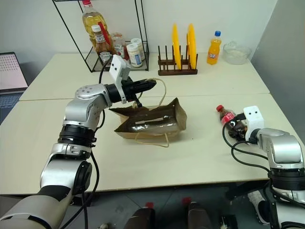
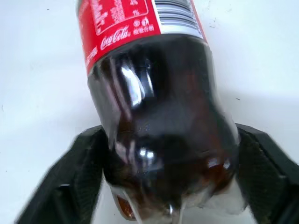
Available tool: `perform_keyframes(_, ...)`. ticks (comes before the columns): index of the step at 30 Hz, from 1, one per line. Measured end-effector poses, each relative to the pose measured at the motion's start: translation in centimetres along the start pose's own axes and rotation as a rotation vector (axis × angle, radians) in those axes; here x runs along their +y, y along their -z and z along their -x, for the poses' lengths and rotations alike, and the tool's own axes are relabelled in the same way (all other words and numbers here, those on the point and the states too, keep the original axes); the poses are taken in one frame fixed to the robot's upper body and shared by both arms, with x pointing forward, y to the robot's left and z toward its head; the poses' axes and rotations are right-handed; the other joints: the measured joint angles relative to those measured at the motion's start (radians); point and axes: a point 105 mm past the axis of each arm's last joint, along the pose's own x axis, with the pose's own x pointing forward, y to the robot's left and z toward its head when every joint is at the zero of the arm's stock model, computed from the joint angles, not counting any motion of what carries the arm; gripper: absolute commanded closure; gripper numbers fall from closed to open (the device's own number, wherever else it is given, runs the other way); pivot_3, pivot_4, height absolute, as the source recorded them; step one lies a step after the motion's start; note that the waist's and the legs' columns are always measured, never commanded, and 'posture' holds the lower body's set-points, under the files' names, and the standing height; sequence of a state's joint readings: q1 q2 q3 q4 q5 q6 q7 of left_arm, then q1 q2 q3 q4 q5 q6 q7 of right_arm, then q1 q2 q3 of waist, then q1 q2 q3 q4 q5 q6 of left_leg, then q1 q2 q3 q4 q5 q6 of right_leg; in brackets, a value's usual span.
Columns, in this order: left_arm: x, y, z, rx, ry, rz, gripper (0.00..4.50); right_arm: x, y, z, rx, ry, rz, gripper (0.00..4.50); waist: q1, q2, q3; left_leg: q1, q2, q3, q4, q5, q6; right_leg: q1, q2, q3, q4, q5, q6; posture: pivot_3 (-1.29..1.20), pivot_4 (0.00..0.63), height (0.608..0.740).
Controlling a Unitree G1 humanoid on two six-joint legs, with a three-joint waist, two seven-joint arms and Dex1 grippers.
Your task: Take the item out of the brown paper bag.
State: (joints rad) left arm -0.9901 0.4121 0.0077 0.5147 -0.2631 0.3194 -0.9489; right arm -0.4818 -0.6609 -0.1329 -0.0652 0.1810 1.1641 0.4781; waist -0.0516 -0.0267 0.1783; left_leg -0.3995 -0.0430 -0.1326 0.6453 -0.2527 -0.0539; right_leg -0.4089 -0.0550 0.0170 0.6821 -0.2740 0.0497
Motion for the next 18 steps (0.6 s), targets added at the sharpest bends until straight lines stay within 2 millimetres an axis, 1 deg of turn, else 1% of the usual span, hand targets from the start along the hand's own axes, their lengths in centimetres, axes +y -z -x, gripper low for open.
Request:
perform_keyframes(4, 0.0, 0.1, 0.0, 0.001, -0.003, 0.002, 4.5, -0.1, -0.7, 0.3, -0.035, -0.005, 0.028, 0.04, 0.0, 0.0, 0.0, 0.0, 0.0, 0.0, 0.0, 0.0, 0.0, 0.0, 0.0, 0.0, 0.0, 0.0, 0.0, 0.0, 0.15, 0.74)
perform_keyframes(6, 0.0, 0.1, 0.0, 0.002, -0.005, 0.002, 4.5, 0.1, -1.8, 1.1, -0.082, -0.012, 0.069, 0.04, 0.0, 0.0, 0.0, 0.0, 0.0, 0.0, 0.0, 0.0, 0.0, 0.0, 0.0, 0.0, 0.0, 0.0, 0.0, 0.0, 0.15, 0.74)
perform_keyframes(8, 0.1, 0.1, 0.1, 0.002, -0.008, 0.0, 4.5, 1.2, -3.7, 2.2, -0.168, -0.053, 0.106, 0.04, -0.001, 0.0, 0.0, 0.0, 0.0, 0.0, 0.0, 0.0, 0.0, 0.0, 0.0, 0.0, 0.0, 0.0, 0.0, 0.0, 0.15, 0.74)
perform_keyframes(9, 0.1, 0.1, 0.1, 0.002, -0.008, -0.001, 4.3, 1.6, -4.3, 2.6, -0.199, -0.067, 0.113, 0.01, -0.001, 0.0, 0.0, 0.0, 0.0, 0.0, 0.0, 0.0, 0.0, 0.0, 0.0, 0.0, 0.0, 0.0, 0.0, 0.0, 0.15, 0.74)
perform_keyframes(11, 0.2, 0.0, 0.2, 0.001, -0.01, -0.004, 3.9, 3.4, -6.3, 3.9, -0.308, -0.119, 0.123, 0.0, -0.001, 0.0, 0.0, 0.0, 0.0, -0.001, 0.0, 0.0, 0.0, 0.0, 0.0, -0.001, 0.0, 0.0, 0.0, 0.0, 0.15, 0.74)
perform_keyframes(13, 0.5, 0.0, 0.5, 0.001, -0.014, -0.009, 3.29, 5.2, -7.5, 4.9, -0.386, -0.162, 0.133, 0.0, -0.001, 0.0, 0.0, 0.0, 0.001, -0.002, 0.0, 0.0, 0.0, 0.0, 0.0, -0.001, 0.0, 0.0, 0.0, 0.0, 0.15, 0.74)
perform_keyframes(14, 0.7, -0.1, 0.8, 0.002, -0.022, -0.013, 3.0, 6.2, -7.7, 5.2, -0.413, -0.185, 0.133, 0.0, 0.0, 0.0, 0.0, 0.0, 0.001, -0.002, 0.0, 0.0, 0.0, 0.0, 0.0, -0.001, 0.0, 0.0, 0.0, 0.0, 0.15, 0.74)
perform_keyframes(15, 1.0, -0.2, 1.1, 0.001, -0.032, -0.017, 2.67, 7.0, -7.4, 5.3, -0.423, -0.206, 0.13, 0.0, 0.001, 0.0, 0.0, 0.0, 0.001, -0.002, 0.0, 0.0, 0.0, 0.0, 0.0, -0.001, 0.0, 0.0, 0.0, 0.0, 0.15, 0.74)
perform_keyframes(18, 2.1, -0.6, 2.3, 0.004, -0.075, -0.031, 1.79, 8.3, -5.3, 4.4, -0.378, -0.221, 0.107, 0.0, 0.002, 0.0, 0.0, 0.0, 0.001, -0.002, 0.0, 0.0, 0.0, 0.0, 0.0, -0.001, 0.0, 0.0, 0.0, 0.0, 0.15, 0.74)
